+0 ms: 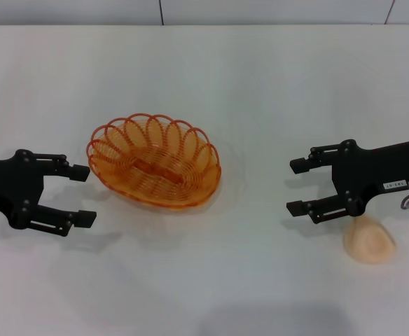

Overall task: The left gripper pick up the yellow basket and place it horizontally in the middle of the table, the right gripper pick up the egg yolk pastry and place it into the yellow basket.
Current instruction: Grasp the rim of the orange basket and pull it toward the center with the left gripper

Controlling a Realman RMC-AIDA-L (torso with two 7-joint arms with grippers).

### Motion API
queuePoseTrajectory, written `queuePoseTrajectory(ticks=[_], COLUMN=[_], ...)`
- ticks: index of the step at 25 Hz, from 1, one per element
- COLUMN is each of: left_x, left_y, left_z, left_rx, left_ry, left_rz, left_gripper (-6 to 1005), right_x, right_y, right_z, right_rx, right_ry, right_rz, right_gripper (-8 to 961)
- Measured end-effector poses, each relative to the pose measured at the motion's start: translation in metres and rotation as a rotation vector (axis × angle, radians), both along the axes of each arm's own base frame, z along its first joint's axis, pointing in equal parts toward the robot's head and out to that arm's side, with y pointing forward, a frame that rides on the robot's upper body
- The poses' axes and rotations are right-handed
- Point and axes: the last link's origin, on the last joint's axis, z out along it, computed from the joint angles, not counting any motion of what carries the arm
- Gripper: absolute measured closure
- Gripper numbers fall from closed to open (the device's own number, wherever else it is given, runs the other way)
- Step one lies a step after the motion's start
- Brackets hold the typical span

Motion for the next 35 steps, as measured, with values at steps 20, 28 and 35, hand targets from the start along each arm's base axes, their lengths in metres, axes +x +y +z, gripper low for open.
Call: queuePoseTrajectory(ticks=[20,28,35], left_x=[0.052,0.054,0.048], left_y=[0.028,0.062,0.08], left_z=[0.053,0.063,0.025], left_rx=[0.13,0.135,0.106], left_ry=[0.071,0.182,0.31], left_rz=[0.413,0.741,0.789], left_gripper=[141,141,142], right_x=[0.003,0.001,-0.004], right_y=[-0.003,-0.004,-0.003], right_z=[0.008,0.007,0.006], right_rx=[0.05,0.049,0.052], right_ry=[0.003,0.013,0.027], right_rz=[0.025,0.046,0.076], right_gripper=[185,185,185])
